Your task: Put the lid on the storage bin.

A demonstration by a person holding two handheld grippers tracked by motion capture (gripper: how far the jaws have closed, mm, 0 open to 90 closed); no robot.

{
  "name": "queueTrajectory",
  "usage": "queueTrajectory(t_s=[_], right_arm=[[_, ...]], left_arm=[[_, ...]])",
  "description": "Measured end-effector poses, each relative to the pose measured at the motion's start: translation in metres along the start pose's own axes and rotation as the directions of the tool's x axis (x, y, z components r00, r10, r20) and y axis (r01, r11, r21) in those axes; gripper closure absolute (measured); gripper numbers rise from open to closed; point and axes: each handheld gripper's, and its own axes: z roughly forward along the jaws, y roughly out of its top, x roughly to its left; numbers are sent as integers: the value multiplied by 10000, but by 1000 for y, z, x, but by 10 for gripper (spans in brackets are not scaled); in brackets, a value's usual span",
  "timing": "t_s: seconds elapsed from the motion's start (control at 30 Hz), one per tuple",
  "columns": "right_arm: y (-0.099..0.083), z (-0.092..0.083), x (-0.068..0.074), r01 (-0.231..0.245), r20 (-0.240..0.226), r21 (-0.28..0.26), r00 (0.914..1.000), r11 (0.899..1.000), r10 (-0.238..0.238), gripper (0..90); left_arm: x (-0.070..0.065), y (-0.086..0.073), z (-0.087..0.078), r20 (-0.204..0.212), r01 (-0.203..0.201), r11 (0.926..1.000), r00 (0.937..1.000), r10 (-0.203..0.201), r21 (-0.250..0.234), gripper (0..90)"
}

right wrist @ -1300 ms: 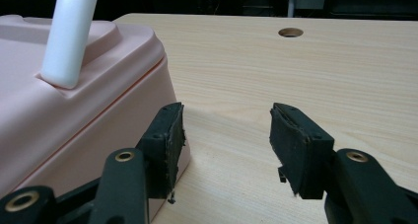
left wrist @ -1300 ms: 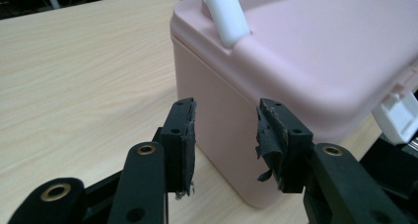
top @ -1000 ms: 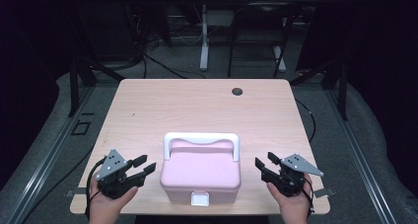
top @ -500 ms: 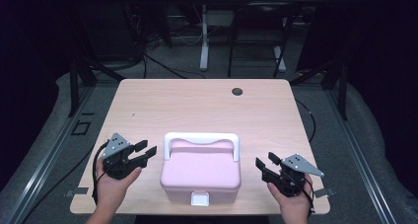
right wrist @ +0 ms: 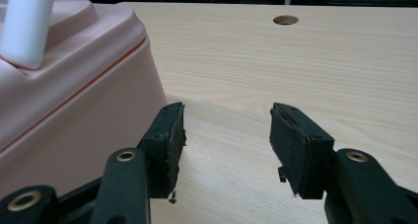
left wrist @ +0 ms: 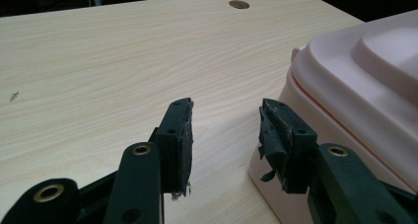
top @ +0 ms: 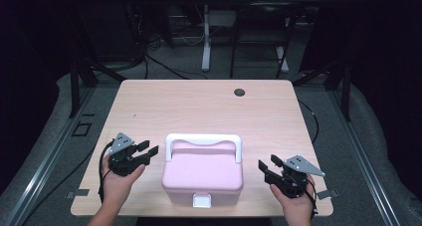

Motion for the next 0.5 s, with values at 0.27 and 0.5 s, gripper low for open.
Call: queueTrajectory(t_s=[0.27,0.5], right_arm=[[-4,4,-2,76,55,184,10000,9998,-77,466],[-8,9,-5,300,320,327,9990,9990,-310,448]], left_arm=[[4,-12,-1,-1,7,10000,10000,-7,57,559],[10,-22,3,-34,190,9993,9998,-189,317,553]])
